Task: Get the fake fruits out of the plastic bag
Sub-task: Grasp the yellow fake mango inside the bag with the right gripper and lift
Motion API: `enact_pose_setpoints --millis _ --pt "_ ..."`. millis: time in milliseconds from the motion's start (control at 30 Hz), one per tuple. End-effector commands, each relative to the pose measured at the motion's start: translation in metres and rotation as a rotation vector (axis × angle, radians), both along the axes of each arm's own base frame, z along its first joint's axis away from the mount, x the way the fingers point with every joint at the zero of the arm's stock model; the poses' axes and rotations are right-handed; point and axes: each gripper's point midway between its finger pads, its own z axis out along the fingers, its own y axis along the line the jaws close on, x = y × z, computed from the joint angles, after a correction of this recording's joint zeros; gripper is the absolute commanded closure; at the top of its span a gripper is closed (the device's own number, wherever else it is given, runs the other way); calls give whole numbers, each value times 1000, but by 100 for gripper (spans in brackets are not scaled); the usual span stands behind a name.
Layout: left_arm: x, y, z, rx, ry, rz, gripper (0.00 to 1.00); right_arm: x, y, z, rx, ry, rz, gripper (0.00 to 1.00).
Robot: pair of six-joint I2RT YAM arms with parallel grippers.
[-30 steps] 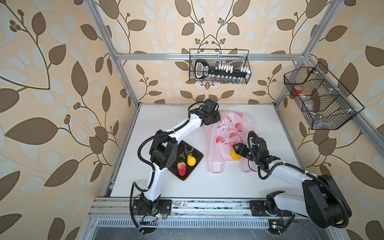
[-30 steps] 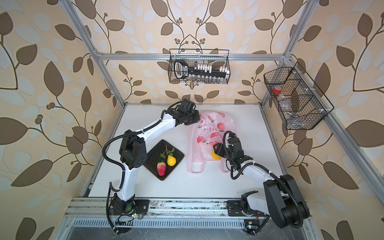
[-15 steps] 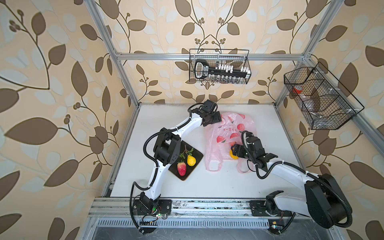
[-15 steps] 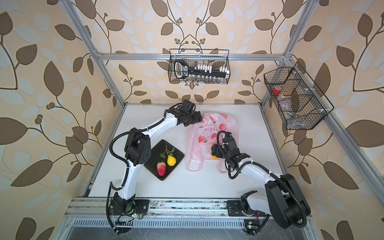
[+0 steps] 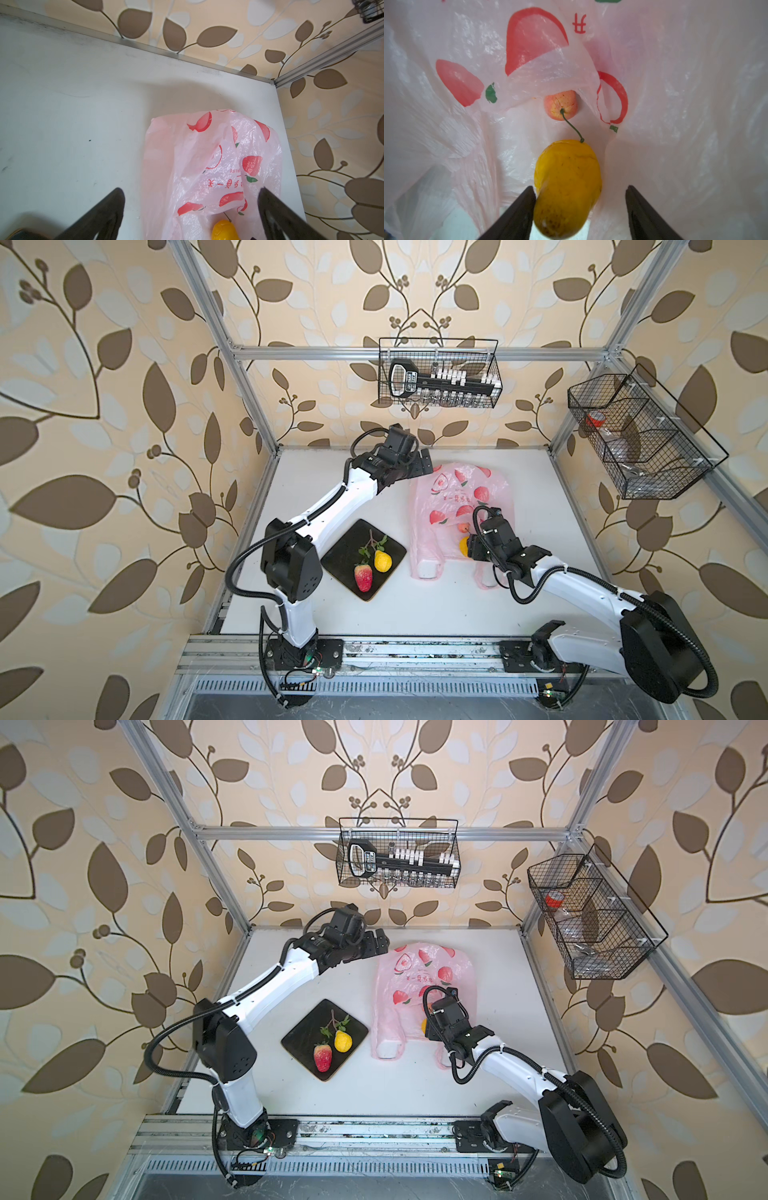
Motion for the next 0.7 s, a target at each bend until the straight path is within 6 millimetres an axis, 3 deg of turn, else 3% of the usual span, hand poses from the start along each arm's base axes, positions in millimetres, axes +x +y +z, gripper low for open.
enact_pose_setpoints --millis 0,167,267,500,667 --pt "-18 26 11 31 -49 46 1 5 6 3 5 11 3 38" --pt "-63 56 21 -24 -81 85 1 8 11 -1 23 22 9 47" --pt "-87 75 18 -41 -80 118 1 8 15 -3 35 31 22 61" --pt "-131 112 -5 -73 -47 197 1 8 18 6 53 18 33 74" --pt "-152 139 -26 -62 -38 277 1 2 17 31 71 -22 58 75"
